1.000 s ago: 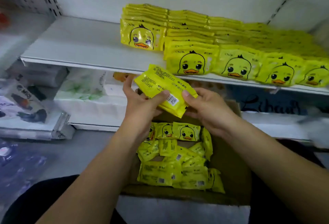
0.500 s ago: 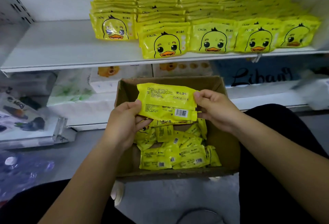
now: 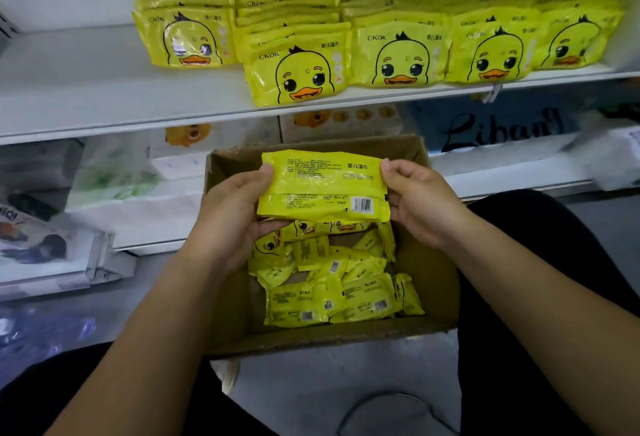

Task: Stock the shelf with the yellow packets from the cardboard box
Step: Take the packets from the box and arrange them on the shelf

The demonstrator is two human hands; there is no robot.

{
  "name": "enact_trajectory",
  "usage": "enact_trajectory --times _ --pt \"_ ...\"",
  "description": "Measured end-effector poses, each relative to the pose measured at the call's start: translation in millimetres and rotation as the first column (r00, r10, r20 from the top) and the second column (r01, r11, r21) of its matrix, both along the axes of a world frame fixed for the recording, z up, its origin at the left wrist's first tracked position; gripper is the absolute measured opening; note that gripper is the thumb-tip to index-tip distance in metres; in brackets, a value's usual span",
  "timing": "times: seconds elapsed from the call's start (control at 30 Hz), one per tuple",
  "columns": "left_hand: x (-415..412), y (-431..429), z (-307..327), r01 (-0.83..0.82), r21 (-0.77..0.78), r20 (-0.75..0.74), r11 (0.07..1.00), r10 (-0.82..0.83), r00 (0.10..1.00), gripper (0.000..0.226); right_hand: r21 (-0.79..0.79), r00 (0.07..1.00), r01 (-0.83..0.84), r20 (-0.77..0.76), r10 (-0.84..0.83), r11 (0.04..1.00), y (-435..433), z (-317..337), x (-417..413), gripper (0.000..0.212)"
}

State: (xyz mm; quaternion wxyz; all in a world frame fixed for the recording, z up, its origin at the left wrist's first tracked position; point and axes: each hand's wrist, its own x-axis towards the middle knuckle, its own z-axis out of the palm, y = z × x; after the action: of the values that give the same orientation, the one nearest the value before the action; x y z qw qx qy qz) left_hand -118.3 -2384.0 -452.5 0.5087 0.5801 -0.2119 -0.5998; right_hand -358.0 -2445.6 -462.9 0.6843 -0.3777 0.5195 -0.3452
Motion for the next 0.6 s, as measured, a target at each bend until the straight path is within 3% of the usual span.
enact_trajectory --times 0.13,0.23,0.33,0.5,0.6 --pt "-10 -7 -9 -0.123 -0.007 0.064 0.992 0.123 0.99 0.022 0.052 0.99 -0.116 0.086 0.111 0.992 1 0 0 0.026" --pt "-11 -12 -12 -0.153 -0.014 0.09 0.988 0.154 0.984 0.026 -0.026 0.984 -0.136 -0.116 0.132 0.99 7 -3 5 0.026" --pt "-12 -15 -12 -0.163 -0.025 0.241 0.986 0.164 0.957 0.029 -0.213 0.938 -0.165 -0.335 0.086 0.963 6 -4 5 0.021" --pt "-11 -19 -17 -0.191 -0.047 0.298 0.98 0.196 0.934 0.031 -0.217 0.985 -0.081 -0.165 0.045 0.973 0 5 6 0.02" --pt "-9 -20 -17 -0.148 -0.028 0.253 0.989 0.15 0.956 0.027 -0.192 0.989 -0.079 -0.136 0.053 0.978 2 6 8 0.02"
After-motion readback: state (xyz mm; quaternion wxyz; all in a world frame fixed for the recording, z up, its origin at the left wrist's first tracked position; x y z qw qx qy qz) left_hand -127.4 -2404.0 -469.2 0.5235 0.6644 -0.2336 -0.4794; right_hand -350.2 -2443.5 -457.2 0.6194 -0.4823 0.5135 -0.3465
